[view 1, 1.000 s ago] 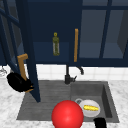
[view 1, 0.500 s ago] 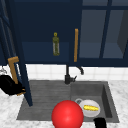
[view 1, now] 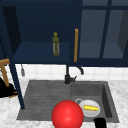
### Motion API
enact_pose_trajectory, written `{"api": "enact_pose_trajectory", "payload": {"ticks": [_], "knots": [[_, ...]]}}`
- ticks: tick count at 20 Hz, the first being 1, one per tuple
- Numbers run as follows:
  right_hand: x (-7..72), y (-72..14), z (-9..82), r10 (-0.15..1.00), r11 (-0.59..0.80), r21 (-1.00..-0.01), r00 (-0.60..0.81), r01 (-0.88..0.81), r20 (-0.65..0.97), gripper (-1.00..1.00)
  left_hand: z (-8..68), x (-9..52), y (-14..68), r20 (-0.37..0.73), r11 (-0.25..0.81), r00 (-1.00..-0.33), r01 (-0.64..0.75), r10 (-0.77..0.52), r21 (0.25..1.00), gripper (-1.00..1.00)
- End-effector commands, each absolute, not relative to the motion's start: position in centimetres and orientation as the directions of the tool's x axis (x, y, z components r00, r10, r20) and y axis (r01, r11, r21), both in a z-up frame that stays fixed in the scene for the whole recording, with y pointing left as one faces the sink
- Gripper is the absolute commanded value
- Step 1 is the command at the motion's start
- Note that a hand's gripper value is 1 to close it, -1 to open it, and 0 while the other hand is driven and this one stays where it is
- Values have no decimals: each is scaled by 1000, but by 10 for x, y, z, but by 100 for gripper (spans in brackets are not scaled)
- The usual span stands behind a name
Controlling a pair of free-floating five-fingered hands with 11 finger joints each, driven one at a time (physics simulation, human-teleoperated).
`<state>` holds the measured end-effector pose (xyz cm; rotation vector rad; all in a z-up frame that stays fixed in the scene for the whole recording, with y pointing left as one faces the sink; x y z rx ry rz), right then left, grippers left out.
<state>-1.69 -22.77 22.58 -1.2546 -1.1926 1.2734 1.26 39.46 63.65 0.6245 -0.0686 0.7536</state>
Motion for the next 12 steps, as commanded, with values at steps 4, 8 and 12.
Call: {"api": "enact_pose_trajectory", "payload": {"ticks": [4,8,12], "knots": [[-17,-228,226,997,-70,-998,-19,5,-70,0,616,-15,434,285,577,746,-653,601,492,100],[-17,-228,226,997,-70,-998,-19,5,-70,0,616,-18,449,285,593,764,-634,579,496,100],[-17,-228,226,997,-70,-998,-19,5,-70,0,617,-22,463,287,604,776,-622,562,498,100]]}}
